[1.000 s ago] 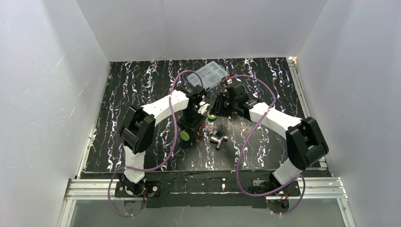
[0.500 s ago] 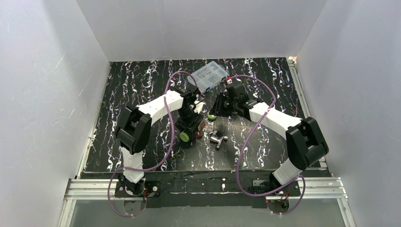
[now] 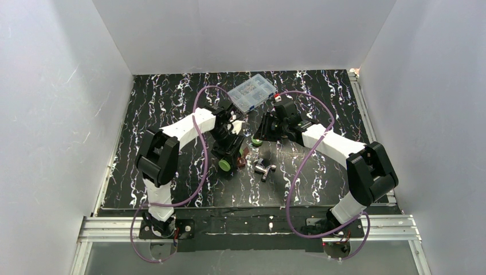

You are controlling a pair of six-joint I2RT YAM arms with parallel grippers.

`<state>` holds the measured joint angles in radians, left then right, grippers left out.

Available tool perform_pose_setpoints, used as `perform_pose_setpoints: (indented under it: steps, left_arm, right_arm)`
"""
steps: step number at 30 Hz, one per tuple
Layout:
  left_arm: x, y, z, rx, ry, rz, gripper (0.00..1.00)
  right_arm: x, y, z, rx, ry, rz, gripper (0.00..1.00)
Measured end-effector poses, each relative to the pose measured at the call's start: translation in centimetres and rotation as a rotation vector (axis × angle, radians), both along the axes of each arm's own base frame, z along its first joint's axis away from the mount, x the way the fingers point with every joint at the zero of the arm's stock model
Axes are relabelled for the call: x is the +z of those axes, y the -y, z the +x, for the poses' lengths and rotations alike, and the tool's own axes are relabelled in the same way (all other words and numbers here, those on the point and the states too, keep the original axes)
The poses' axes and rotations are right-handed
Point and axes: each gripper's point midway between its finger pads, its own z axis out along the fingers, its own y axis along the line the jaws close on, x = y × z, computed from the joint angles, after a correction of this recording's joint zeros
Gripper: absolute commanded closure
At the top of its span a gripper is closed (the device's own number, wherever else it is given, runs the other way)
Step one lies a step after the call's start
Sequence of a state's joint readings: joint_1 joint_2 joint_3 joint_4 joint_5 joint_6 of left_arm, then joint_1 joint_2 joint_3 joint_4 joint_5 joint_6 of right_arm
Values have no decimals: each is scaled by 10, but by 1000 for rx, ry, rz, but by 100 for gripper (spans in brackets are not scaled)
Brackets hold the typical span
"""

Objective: Sort the pills into containers

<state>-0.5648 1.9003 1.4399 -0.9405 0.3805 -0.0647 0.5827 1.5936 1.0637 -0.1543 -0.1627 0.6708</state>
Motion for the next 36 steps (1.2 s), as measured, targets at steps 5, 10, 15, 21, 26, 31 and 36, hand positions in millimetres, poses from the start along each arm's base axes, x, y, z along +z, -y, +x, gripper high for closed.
perform_pose_setpoints:
  steps: [5, 10, 15, 21, 26, 31, 36]
  left_arm:
    - [5, -1, -6, 22, -25, -30, 100]
    - [4, 1, -10, 55, -67, -72, 100]
    - [9, 7, -4, 105, -91, -143, 100]
    - [8, 12, -6, 176, -161, -227, 100]
    - [7, 13, -8, 203, -193, -257, 100]
    - [11, 19, -5, 223, -205, -298, 100]
    - [15, 22, -3, 241, -223, -322, 100]
  right_arm:
    - [0, 0, 0, 1, 0, 1, 63]
    - [0, 0, 0, 2, 0, 1, 63]
    - [0, -1, -1, 4, -1, 3, 63]
    - [0, -1, -1, 4, -1, 3, 63]
    - [0, -1, -1, 4, -1, 3, 63]
    - [0, -1, -1, 4, -1, 3, 63]
    - [0, -1, -1, 4, -1, 3, 63]
